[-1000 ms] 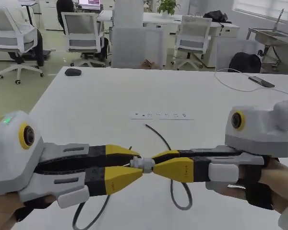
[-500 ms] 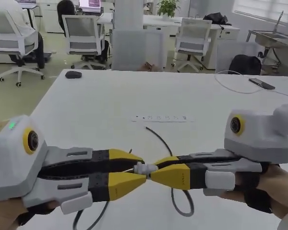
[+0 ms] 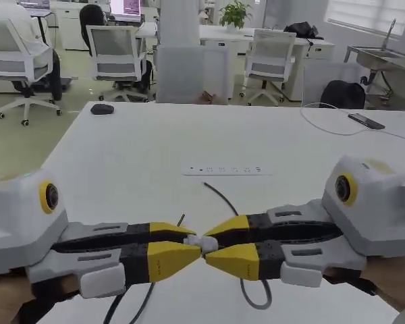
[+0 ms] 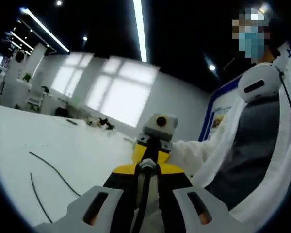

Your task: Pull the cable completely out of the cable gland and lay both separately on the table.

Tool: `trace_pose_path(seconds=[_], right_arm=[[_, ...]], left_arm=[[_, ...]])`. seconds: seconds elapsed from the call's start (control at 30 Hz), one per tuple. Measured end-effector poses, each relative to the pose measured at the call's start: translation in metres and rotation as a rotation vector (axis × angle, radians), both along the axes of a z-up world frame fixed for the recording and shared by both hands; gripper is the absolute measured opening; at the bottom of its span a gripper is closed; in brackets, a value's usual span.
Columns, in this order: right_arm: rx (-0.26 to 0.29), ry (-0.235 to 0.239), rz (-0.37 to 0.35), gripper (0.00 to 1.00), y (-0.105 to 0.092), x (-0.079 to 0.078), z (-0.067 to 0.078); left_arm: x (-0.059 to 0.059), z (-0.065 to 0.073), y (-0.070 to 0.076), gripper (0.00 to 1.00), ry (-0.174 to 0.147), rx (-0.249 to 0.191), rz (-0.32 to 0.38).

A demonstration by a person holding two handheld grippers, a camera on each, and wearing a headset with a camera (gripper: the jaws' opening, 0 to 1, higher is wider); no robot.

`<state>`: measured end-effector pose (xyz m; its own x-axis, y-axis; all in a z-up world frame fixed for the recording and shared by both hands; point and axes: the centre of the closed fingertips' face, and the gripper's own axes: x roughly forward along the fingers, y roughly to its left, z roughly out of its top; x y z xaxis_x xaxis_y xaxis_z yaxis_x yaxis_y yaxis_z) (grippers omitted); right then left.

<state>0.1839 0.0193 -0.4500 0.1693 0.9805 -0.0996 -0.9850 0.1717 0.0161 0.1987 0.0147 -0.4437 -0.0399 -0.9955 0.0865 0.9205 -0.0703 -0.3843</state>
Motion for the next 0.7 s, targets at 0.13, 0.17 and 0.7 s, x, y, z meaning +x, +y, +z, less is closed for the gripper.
trace_pose_path(seconds=[0.13, 0.17, 0.7], right_arm=[[-0.023, -0.038, 0.003, 0.11, 0.0009, 0.0002, -0.0028], [-0.025, -0.041, 0.003, 0.11, 0.0011, 0.0005, -0.0033], [-0.029, 0.018, -0.023, 0.09, -0.0071, 0.0045, -0.0079]], left_arm=[[-0.0009, -0.0028, 0.0011, 0.15, -0.003, 0.015, 0.001], [-0.0011, -0.0032, 0.0014, 0.15, -0.004, 0.017, 0.001], [-0.0042, 0.0, 0.0093, 0.16, -0.091, 0.006, 0.039]])
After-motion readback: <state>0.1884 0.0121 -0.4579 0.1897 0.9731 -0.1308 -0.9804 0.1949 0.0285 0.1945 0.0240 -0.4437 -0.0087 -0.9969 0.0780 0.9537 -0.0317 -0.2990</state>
